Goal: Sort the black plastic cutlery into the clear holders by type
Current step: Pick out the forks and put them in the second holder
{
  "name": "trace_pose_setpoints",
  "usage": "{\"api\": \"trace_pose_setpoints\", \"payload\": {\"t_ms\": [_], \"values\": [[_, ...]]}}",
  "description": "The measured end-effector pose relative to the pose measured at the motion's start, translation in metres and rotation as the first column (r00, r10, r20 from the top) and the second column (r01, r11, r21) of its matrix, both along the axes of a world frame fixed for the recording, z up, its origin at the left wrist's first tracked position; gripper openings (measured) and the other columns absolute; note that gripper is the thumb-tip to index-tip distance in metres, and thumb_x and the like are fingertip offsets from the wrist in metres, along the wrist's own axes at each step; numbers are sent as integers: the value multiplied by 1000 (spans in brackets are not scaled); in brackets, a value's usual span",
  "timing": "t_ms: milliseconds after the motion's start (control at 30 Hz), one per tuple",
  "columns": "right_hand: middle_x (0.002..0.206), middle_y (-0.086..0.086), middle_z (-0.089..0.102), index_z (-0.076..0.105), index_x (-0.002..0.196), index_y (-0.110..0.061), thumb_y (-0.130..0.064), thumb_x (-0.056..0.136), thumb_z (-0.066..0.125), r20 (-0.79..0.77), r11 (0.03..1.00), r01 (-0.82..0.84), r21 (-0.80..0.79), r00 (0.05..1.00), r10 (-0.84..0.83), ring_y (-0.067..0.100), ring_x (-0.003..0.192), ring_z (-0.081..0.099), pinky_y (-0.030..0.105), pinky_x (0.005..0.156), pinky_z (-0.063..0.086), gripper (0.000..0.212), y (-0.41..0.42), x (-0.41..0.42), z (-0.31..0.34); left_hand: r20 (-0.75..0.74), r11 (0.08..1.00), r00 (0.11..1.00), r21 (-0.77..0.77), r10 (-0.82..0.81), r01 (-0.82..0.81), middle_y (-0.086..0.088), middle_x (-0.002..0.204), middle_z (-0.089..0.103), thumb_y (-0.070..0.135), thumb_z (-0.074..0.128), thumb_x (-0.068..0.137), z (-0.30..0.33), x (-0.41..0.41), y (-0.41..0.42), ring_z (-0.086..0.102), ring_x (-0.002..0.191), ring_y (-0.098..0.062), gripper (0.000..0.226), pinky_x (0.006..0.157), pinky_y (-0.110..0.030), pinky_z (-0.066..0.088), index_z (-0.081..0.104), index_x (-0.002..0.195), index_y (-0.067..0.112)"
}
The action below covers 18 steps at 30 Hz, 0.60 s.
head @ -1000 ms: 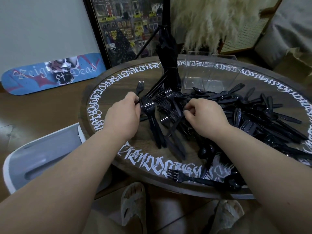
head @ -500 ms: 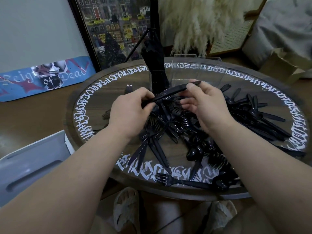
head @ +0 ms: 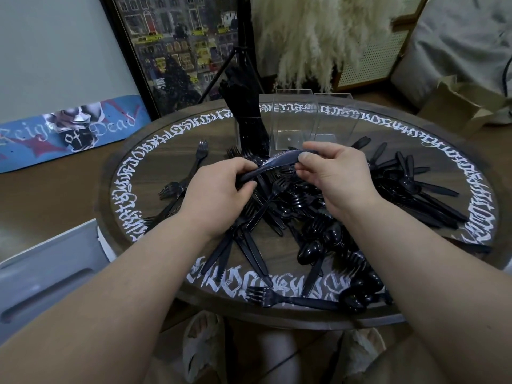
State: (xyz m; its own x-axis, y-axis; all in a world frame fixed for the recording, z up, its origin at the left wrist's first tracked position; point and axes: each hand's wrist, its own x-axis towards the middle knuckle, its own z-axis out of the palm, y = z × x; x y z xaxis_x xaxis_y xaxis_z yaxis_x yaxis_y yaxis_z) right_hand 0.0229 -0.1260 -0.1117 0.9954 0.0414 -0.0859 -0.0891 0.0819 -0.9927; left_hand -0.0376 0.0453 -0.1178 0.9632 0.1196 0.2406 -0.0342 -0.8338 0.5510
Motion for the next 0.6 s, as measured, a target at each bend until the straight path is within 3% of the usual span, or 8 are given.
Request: {"api": "trace_pose_setpoints", "payload": {"t_ms": [167, 400, 600], "values": [[93, 9, 65, 61, 116, 0, 3, 92, 54, 5, 999, -36, -19, 999, 36, 12, 70, 63, 24, 75, 58, 25, 5, -1, -2, -57, 998, 997, 35, -45, 47, 10, 104, 71, 22, 60, 92, -3, 2, 0, 63, 101, -13, 24, 91, -33, 48, 67, 114, 26], [83, 11, 66, 69, 90, -5, 2, 88, 61, 24, 996, -88, -32, 996, 89, 9, 64, 64, 22, 68, 56, 11, 4, 0, -2, -101, 997, 992, 32, -72, 75, 8, 104, 71, 23, 52, 96, -7, 3, 3, 63, 100, -16, 27, 87, -38, 50, 61, 120, 29], [78, 7, 64, 67, 85, -6, -3, 86, 66, -18, 999, -34, 19, 999, 35, 11, 63, 64, 23, 67, 57, 4, 1, 1, 0, -80, 990, 995, 134, 64, -53, 6, 93, 69, 39, 50, 96, 0, 4, 6, 61, 92, -19, 23, 78, -35, 48, 65, 109, 28]]}}
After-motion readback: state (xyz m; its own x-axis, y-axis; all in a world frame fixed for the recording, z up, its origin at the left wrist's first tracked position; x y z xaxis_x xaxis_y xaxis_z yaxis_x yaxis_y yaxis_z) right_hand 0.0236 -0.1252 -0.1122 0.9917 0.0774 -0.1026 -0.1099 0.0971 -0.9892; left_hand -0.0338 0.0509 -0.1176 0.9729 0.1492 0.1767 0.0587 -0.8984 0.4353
